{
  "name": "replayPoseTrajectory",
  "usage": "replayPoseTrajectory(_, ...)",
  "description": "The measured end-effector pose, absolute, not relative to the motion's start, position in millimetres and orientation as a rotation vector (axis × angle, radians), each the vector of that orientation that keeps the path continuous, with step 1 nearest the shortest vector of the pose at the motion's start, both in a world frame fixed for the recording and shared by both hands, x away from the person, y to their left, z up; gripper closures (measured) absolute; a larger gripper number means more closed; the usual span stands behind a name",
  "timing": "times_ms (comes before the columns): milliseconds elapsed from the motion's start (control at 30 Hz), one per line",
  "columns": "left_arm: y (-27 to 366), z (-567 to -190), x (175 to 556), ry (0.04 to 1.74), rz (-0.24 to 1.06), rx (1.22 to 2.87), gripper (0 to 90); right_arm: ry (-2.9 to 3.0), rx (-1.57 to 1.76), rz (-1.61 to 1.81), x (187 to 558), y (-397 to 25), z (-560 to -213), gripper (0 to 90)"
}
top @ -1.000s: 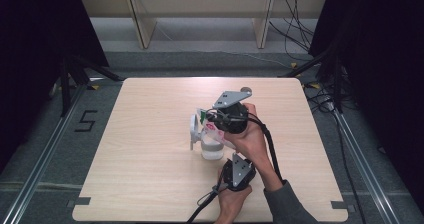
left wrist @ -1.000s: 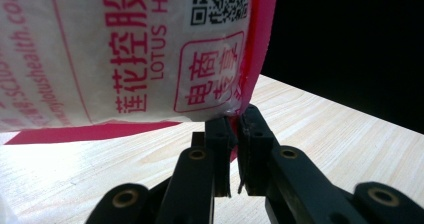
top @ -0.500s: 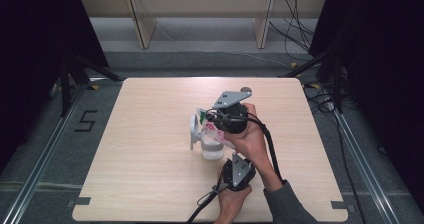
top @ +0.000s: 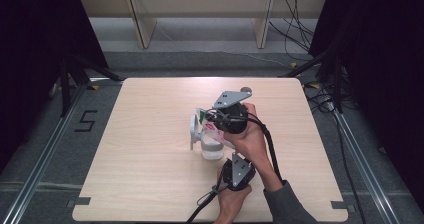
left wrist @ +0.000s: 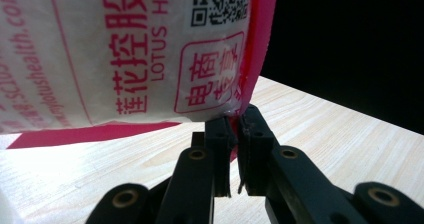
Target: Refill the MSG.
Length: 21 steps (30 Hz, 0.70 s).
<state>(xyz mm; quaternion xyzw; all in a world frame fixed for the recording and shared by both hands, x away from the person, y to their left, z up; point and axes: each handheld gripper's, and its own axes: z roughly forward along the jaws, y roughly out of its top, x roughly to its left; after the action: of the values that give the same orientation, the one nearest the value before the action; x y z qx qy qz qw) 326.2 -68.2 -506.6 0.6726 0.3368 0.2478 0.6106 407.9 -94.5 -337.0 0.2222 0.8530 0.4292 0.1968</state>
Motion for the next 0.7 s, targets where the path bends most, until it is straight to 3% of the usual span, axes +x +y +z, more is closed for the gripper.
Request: replayPoseTrajectory(700, -68.0, -506.7, 327.4, 0.783, 0.567, 1.546, 84.0, 2.398, 0.604, 1.193, 406.8, -89.7, -338.4, 90.0)
